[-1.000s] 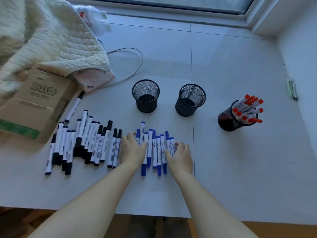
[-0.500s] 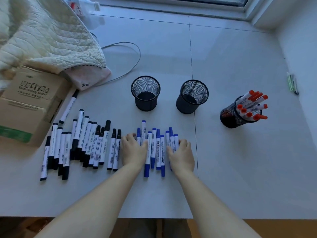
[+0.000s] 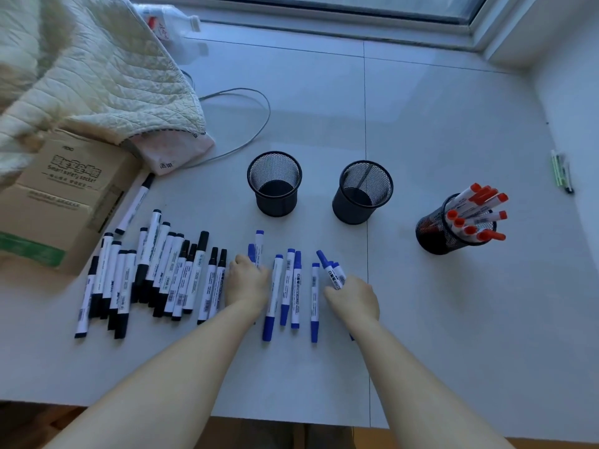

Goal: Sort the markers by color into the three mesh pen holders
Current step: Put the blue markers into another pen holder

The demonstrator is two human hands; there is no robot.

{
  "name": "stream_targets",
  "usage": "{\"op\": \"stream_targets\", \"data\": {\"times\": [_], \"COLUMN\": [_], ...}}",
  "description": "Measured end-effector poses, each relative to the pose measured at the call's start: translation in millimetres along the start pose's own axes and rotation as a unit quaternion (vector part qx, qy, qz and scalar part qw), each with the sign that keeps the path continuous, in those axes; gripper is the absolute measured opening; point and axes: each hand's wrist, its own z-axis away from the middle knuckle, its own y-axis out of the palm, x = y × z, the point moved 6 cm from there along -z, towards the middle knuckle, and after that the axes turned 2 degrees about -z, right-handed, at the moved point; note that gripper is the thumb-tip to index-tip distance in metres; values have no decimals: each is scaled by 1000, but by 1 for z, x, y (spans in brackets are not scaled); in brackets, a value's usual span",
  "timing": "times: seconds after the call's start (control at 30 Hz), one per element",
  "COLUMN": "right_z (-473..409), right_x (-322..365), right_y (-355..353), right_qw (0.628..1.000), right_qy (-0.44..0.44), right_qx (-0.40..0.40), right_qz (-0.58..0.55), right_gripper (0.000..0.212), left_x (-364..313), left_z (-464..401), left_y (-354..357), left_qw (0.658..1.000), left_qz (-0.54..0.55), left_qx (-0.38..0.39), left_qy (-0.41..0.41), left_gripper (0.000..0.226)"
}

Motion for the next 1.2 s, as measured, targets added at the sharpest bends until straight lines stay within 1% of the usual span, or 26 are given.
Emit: {"op": "stream_targets", "data": {"times": [0.03, 0.1, 0.17, 0.23, 0.3, 0.4, 0.5, 0.57, 0.67, 0.73, 0.77, 0.8, 0.83, 0.9, 0.97, 1.03, 1.1, 1.2], "right_z": [-1, -2, -1, -1, -4, -10, -17, -24, -39, -48, -52, -57, -62, -72, -82, -87, -91, -95], "right_x": [-3, -7, -8, -3, 9, 35, 61, 73, 85, 91, 92, 93, 94, 94, 92, 87, 82, 76], "right_y": [-2, -6, -13, -25, -46, -87, -129, -152, -176, -188, -192, -194, -194, -187, -176, -164, -154, -140], "right_qw": [1000, 997, 989, 982, 977, 964, 942, 916, 849, 808, 797, 794, 799, 823, 838, 843, 846, 851], "right_qy": [6, 17, 17, -11, -48, -111, -160, -167, -164, -166, -164, -162, -160, -149, -131, -124, -122, -125], "right_qx": [3, 15, 21, 15, -2, -35, -74, -96, -104, -113, -119, -126, -130, -123, -106, -104, -107, -100], "right_qz": [-12, -67, -144, -186, -206, -240, -286, -353, -492, -554, -569, -572, -564, -535, -519, -513, -508, -500], "right_gripper": [19, 20, 20, 22, 25, 32, 34, 29, 24, 24, 24, 22, 20, 22, 25, 20, 16, 15], "left_x": [-2, -9, -22, -39, -61, -92, -121, -141, -164, -178, -185, -191, -198, -211, -223, -235, -244, -247], "left_z": [1, 5, 12, 19, 23, 24, 18, 12, 1, -5, -7, -10, -11, -14, -18, -21, -24, -29], "left_y": [-1, -4, -5, -10, -18, -31, -40, -45, -48, -50, -51, -53, -55, -57, -58, -59, -57, -48], "left_qw": [1000, 999, 993, 981, 968, 953, 942, 936, 932, 929, 929, 930, 929, 923, 914, 904, 888, 867], "left_qz": [8, 17, 71, 134, 168, 207, 261, 290, 314, 326, 324, 320, 319, 330, 349, 366, 395, 451], "left_qx": [4, 11, 19, 25, 10, -22, -31, -30, -17, -3, 2, 2, 4, 17, 34, 53, 69, 73], "left_qy": [4, 39, 90, 138, 186, 222, 209, 198, 180, 175, 176, 181, 187, 196, 204, 214, 223, 199], "left_gripper": [19, 14, 12, 7, 3, 12, 30, 39, 46, 46, 46, 46, 46, 45, 48, 50, 47, 43]}}
